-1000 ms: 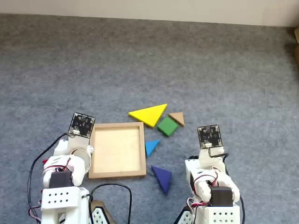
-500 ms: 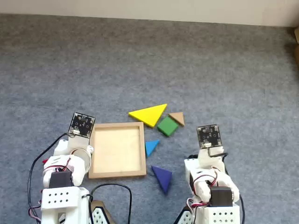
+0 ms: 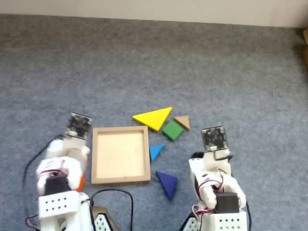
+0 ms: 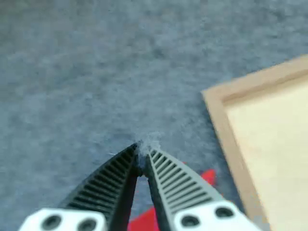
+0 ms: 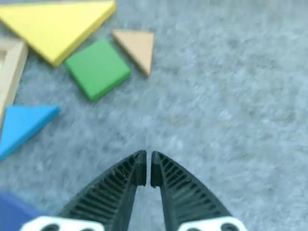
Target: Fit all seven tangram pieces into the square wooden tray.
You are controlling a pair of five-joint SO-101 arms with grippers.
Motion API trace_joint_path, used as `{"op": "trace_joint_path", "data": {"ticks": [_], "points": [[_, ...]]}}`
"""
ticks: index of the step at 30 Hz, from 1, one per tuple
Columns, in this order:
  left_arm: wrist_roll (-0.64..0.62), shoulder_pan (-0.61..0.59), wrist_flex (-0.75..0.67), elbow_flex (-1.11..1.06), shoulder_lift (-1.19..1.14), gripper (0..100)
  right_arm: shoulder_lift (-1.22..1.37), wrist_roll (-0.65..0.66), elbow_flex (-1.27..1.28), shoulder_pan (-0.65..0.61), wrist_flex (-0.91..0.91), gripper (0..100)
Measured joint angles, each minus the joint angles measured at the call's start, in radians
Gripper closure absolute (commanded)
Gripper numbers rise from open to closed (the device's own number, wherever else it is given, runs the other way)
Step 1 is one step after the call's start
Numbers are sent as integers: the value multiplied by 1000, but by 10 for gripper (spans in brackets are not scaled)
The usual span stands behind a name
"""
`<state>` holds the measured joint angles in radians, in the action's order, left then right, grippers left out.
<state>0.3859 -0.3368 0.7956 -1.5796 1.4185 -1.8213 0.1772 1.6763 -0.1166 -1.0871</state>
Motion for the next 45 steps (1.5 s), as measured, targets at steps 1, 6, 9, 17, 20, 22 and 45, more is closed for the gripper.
{"op": "trace_joint_path", "data": {"ticks": [1, 6, 9, 17, 20, 22, 45], "points": [[35, -41, 0, 37, 0, 979, 0, 0, 0, 9, 21, 965], [184, -201, 49, 229, 0, 934, 0, 0, 0, 15, 46, 965], [278, -241, 178, 334, 0, 876, 0, 0, 0, 20, 29, 965], [466, -264, 520, 483, 0, 801, 0, 2, 0, 20, 8, 965], [499, -265, 572, 499, -25, 749, 0, 5, 0, 20, 8, 965], [503, -273, 601, 528, -103, 710, 0, 5, 0, 20, 8, 965], [718, -273, 381, 710, -1217, 689, 0, 5, 0, 21, 5, 965]]}}
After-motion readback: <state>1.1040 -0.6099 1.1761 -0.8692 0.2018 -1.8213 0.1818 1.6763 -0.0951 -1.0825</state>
